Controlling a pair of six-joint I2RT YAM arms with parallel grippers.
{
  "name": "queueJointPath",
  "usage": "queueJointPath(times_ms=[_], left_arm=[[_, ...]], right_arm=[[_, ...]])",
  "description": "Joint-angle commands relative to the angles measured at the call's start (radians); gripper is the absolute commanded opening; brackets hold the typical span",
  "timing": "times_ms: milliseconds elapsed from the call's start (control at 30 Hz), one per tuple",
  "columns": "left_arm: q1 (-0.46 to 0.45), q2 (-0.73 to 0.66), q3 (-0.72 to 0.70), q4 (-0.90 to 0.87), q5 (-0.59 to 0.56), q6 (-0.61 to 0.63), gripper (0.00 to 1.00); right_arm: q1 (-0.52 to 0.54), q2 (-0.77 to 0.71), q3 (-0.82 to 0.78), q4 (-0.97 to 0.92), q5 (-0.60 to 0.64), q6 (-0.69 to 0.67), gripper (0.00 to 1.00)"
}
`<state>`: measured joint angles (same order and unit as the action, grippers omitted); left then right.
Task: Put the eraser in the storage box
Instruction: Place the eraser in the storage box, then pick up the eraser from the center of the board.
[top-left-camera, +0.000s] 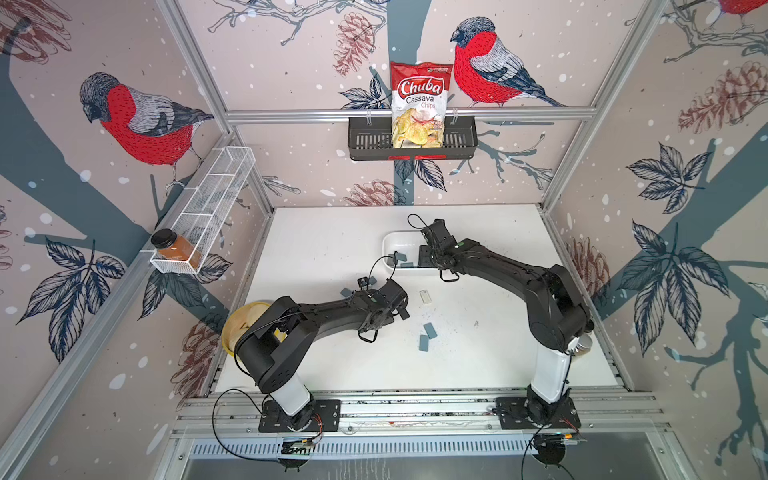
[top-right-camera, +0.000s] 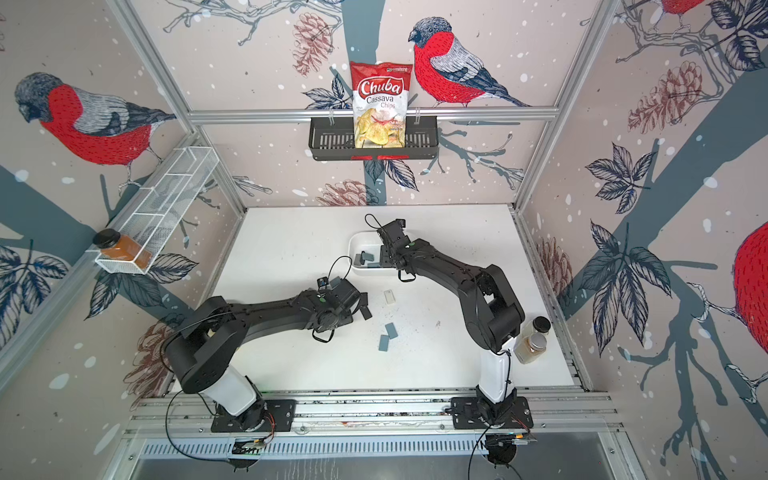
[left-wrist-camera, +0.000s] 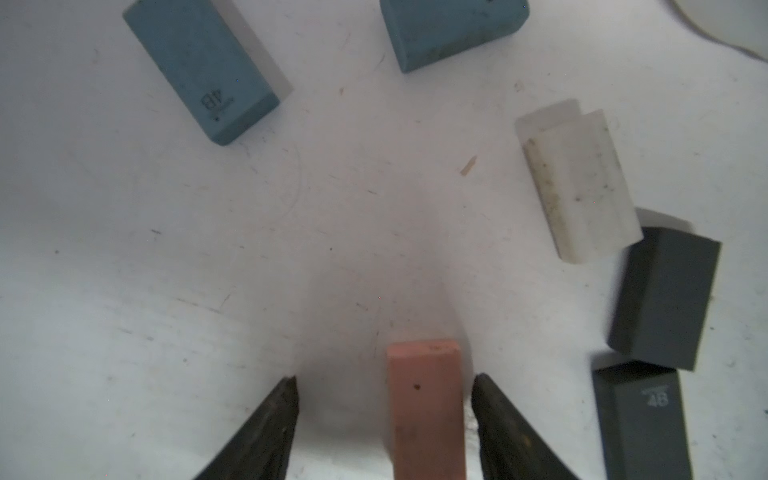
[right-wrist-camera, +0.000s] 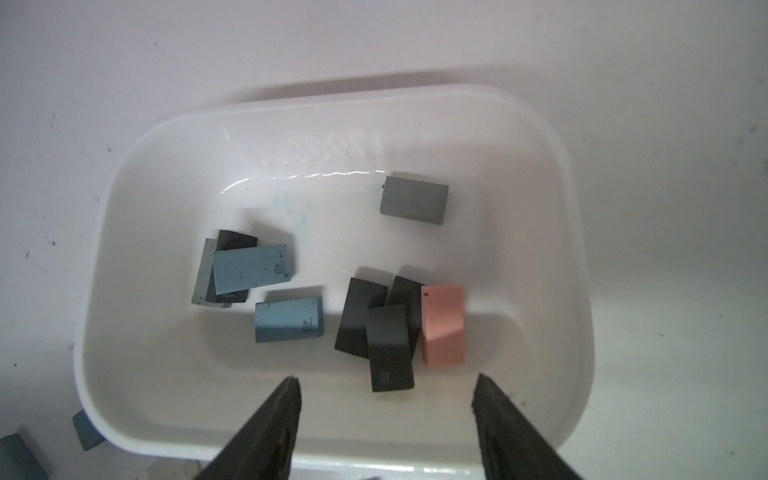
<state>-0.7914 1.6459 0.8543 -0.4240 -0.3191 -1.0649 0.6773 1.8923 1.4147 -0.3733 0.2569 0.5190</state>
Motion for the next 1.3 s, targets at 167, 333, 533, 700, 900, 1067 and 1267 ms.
queueJointPath(times_ms=[167, 333, 533, 700, 900, 1067, 1267], left_arm=[[-0.002, 0.026, -0.011, 0.017, 0.035, 0.000, 0.58], [-0.002, 0.025, -0.022, 0.034, 0.049, 0.010, 0.46], [-0.003, 0.023, -0.032, 0.054, 0.069, 0.028, 0.45], [-0.009, 0.035, -0.026, 0.079, 0.090, 0.044, 0.42], [-0.027, 0.067, -0.001, 0.085, 0.106, 0.060, 0.39], [-0.037, 0.087, 0.005, 0.090, 0.111, 0.060, 0.39], [-0.040, 0.079, -0.014, 0.104, 0.120, 0.056, 0.35]], right_arm=[[0.039, -0.146, -0.118, 0.040, 0.070, -0.006, 0.89], [0.068, -0.249, -0.208, 0.051, 0.108, 0.011, 1.00], [0.144, -0.375, -0.337, 0.054, 0.194, 0.053, 1.00], [0.201, -0.448, -0.424, 0.047, 0.224, 0.095, 0.99], [0.243, -0.502, -0.507, 0.040, 0.237, 0.134, 0.99], [0.251, -0.521, -0.556, 0.051, 0.222, 0.154, 0.99], [0.254, -0.533, -0.603, 0.073, 0.220, 0.167, 0.99]])
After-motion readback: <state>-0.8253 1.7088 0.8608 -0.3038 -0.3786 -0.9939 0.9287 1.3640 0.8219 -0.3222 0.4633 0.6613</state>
